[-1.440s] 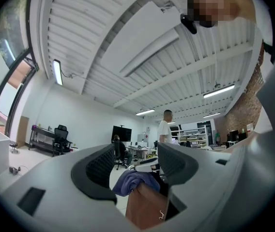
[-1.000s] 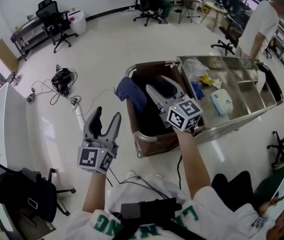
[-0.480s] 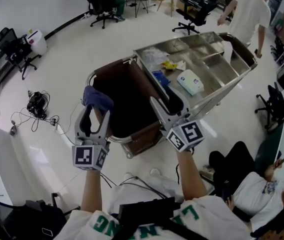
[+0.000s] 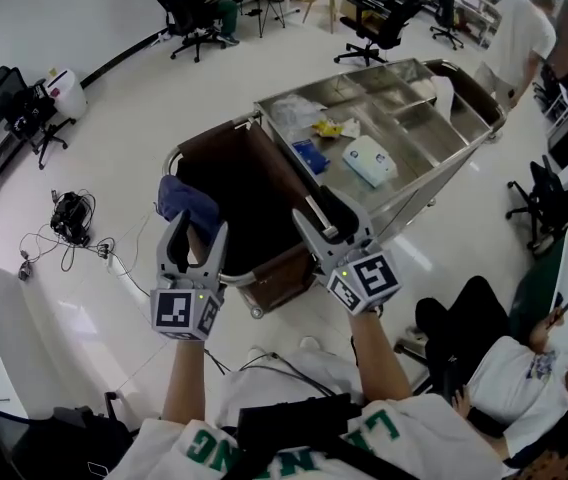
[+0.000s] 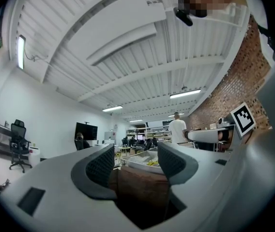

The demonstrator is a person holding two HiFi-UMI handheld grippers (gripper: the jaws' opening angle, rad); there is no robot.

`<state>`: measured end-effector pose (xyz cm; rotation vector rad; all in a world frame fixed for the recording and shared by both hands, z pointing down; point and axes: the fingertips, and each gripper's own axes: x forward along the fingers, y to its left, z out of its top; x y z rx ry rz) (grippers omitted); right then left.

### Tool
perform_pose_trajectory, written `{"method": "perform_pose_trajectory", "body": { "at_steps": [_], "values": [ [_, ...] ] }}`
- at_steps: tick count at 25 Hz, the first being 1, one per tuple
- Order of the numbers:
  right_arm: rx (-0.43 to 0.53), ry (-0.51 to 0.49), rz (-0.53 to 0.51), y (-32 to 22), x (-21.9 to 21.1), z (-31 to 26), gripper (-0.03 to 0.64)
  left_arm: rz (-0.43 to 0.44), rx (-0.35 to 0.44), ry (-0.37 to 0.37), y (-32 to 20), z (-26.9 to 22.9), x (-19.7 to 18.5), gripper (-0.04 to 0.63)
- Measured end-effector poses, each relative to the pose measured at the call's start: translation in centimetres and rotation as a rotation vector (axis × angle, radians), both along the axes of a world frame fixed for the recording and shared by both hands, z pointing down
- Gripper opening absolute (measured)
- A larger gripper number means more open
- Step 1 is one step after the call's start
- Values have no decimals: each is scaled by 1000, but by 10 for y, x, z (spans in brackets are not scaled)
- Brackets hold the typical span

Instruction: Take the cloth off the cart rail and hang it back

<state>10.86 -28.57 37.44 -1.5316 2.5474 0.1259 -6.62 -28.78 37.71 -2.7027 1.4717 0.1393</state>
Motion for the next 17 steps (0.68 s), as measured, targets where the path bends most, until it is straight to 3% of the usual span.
{"method": "perform_pose_trajectory", "body": {
  "at_steps": [5,17],
  "values": [
    [-16,-12,-78,8,-19,7,258,8,-5,1,7,2,3,276],
    [-6,1,-96,19,-28,4,258,-6,-7,-2,16,10,-5,276]
  ]
}}
